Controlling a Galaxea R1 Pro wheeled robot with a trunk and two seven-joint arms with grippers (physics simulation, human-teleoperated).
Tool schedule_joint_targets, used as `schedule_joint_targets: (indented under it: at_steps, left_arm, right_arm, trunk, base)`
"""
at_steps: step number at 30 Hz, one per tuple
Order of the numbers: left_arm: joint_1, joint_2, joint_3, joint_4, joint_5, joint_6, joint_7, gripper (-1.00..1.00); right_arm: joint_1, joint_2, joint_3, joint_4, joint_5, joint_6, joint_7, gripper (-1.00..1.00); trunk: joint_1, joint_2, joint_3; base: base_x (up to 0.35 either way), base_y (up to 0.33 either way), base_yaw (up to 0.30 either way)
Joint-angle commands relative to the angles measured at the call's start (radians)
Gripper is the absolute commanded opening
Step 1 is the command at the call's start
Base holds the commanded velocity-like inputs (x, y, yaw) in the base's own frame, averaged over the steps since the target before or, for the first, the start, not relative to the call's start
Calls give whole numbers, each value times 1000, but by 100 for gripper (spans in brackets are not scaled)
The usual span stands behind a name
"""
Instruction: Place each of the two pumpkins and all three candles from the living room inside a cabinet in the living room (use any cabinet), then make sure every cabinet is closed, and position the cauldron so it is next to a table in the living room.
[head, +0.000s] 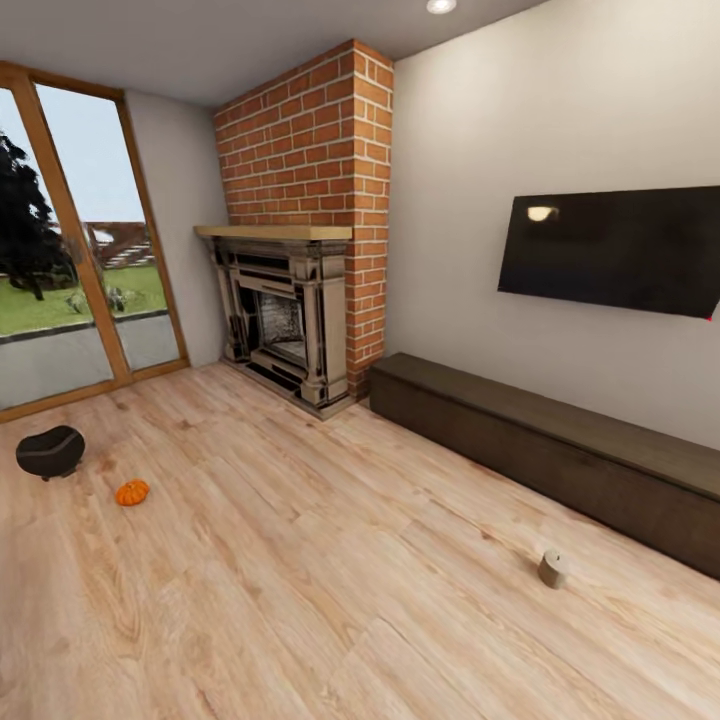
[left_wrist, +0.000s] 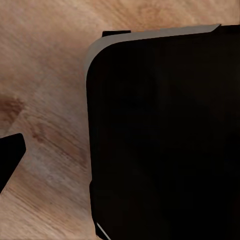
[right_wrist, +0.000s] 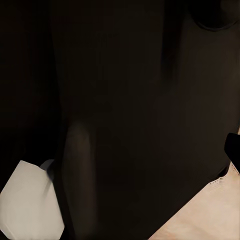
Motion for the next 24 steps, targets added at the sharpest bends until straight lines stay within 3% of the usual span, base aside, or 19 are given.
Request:
schedule_joint_targets:
  at_steps: [1, 24]
  left_arm:
    - [-1, 0, -2, 1, -1, -4, -1, 100]
    - [-1, 0, -2, 1, -1, -3, -1, 100]
  right_arm:
    - [0, 0, 0, 0, 0, 0, 0, 100]
    - [0, -1, -2, -1, 0, 0, 0, 100]
  trunk:
    - [1, 0, -1]
    - [1, 0, -1]
  base:
    - [318, 14, 0]
    - [333, 1, 0]
